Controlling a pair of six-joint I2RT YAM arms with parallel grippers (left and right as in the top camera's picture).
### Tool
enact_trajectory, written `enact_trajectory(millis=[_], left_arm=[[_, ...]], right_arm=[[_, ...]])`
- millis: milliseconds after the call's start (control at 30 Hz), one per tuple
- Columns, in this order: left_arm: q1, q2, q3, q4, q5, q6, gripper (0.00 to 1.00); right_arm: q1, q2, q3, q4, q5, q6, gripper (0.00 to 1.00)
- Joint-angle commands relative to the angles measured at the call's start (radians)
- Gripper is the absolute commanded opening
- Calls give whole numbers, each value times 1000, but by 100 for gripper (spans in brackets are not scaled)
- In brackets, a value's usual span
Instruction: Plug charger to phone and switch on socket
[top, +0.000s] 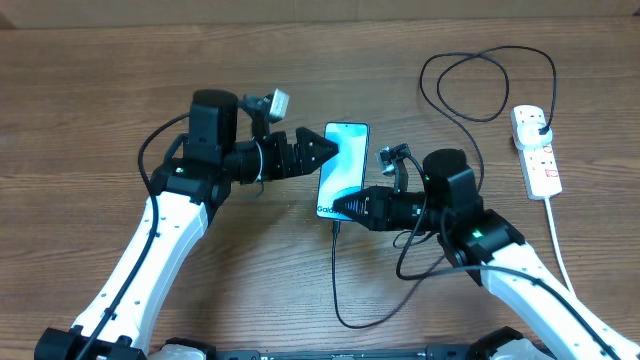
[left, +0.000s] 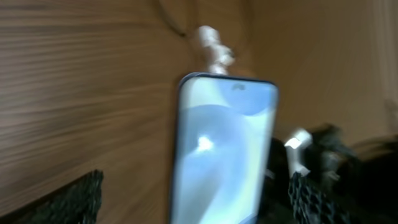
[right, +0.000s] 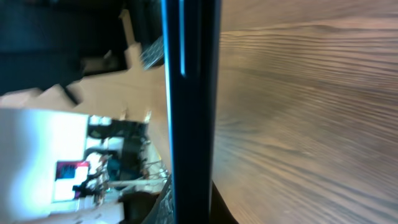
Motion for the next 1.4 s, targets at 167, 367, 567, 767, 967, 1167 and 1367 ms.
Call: enact_trajectory(millis=[167,367,567,767,967,1167,1367], left_arm=[[6,-17,8,-144,-545,45,100],[6,-17,8,-198,-637,45,100],[6,-17,8,-202,-637,45,100],[6,-17,8,-202,-637,45,100],[6,-17,8,-202,-637,45,100],[6,-17,8,-202,-637,45,100],[6,-17,8,-202,-637,45,100]], right_arm=[[-4,183,15,38,84,-34,4],[-4,299,15,96,84,-33,4],[-4,333,15,105,148,-30,4],[-4,333,15,107,206,-30,4],[-4,335,15,103,265,-29,4],[-4,342,15,106,283,-25,4],[0,370,15,135,283,-11,4]])
